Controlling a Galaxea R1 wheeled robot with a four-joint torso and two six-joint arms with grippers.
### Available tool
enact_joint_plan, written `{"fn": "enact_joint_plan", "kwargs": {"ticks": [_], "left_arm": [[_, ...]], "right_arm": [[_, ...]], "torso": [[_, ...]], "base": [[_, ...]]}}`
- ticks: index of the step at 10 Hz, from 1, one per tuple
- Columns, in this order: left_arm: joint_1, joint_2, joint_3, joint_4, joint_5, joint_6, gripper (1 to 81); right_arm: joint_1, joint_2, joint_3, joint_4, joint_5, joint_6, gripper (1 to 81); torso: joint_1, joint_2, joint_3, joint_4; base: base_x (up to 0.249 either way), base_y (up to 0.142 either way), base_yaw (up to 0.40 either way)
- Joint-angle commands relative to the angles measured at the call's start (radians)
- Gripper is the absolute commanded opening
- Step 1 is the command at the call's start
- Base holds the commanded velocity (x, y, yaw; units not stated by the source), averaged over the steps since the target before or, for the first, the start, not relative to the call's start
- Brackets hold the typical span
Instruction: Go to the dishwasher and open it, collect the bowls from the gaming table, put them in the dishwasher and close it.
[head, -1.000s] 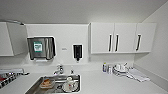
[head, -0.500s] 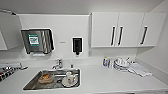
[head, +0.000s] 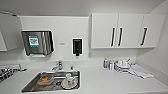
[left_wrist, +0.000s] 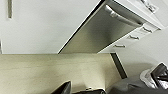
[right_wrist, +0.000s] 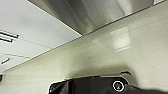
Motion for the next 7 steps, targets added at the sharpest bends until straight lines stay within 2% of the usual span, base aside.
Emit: {"fn": "enact_joint_plan", "kwargs": {"ticks": [1,3,5,7], "left_arm": [[-0.116,-0.140,0.157,0.009,0.039,0.005,81.1],[-0.116,-0.157,0.222,0.032,0.038,0.017,81.1],[-0.122,-0.197,0.262,0.035,0.030,0.017,81.1],[-0.143,-0.246,0.294,0.034,0.030,0.019,81.1]], "right_arm": [[0.075,-0.049,0.016,0.017,-0.037,0.001,81.1],[0.075,-0.058,0.024,0.019,-0.039,0.001,81.1],[0.084,-0.070,0.039,0.022,-0.039,0.001,81.1],[0.094,-0.072,0.041,0.024,-0.039,0.001,81.1]], "torso": [[0.062,-0.096,0.000,0.000],[0.104,-0.163,-0.095,0.000],[0.135,-0.213,-0.127,0.000],[0.177,-0.279,-0.190,0.000]], "base": [[0.000,0.000,0.000],[0.000,0.000,0.000],[0.000,0.000,0.000],[0.000,0.000,0.000]]}}
